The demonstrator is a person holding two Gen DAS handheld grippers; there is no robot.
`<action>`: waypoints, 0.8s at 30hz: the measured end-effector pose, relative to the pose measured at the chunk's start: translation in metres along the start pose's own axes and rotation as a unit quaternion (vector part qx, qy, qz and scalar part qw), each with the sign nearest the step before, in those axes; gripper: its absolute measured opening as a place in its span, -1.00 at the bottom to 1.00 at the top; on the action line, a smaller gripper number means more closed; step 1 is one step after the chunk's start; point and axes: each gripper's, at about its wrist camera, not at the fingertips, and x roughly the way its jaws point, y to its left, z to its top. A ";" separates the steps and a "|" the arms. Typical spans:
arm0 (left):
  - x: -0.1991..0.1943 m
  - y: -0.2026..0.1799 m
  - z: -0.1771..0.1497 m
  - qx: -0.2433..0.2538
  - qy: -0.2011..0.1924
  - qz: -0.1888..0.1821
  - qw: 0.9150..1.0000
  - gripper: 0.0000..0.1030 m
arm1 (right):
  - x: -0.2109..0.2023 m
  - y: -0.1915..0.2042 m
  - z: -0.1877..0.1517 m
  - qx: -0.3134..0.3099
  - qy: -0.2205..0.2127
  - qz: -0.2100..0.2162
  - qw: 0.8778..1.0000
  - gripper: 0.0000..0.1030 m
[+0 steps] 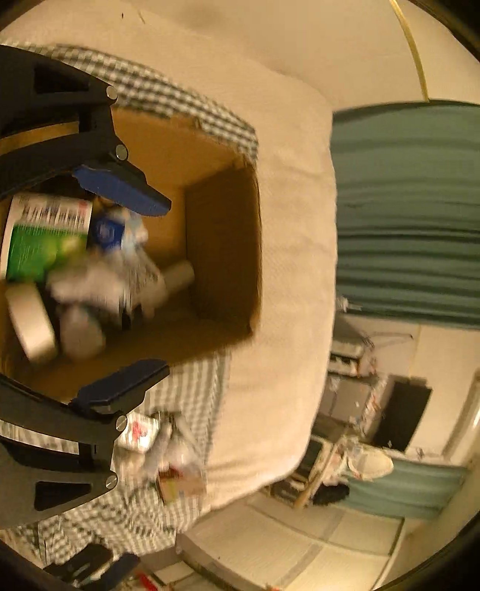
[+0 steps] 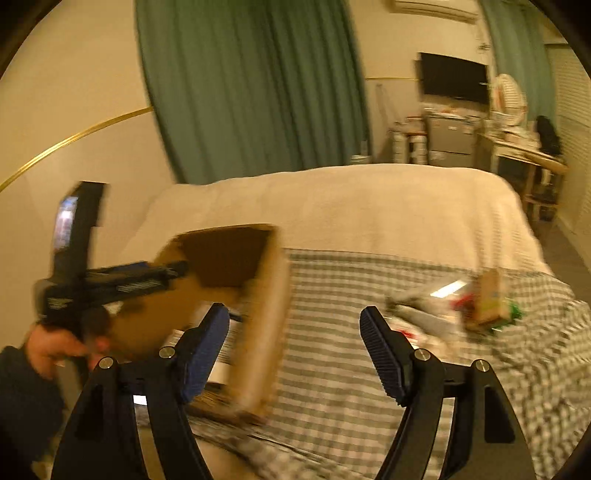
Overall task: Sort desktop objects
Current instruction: 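Move both open tools back to the remaining pile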
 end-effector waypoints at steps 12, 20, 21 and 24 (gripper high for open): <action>0.006 -0.134 -0.028 0.057 0.010 -0.053 0.997 0.78 | -0.079 -0.129 -0.034 0.043 -0.020 -0.125 0.991 0.42; 0.079 -0.185 -0.069 0.090 0.053 -0.040 0.994 0.78 | -0.074 -0.189 -0.043 0.052 -0.017 -0.155 0.986 0.45; 0.088 -0.187 -0.075 0.093 0.054 -0.035 0.994 0.78 | -0.069 -0.196 -0.044 0.049 -0.017 -0.159 0.986 0.45; 0.122 -0.192 -0.093 0.105 0.055 -0.011 0.993 0.78 | -0.054 -0.211 -0.053 0.047 -0.018 -0.164 0.985 0.46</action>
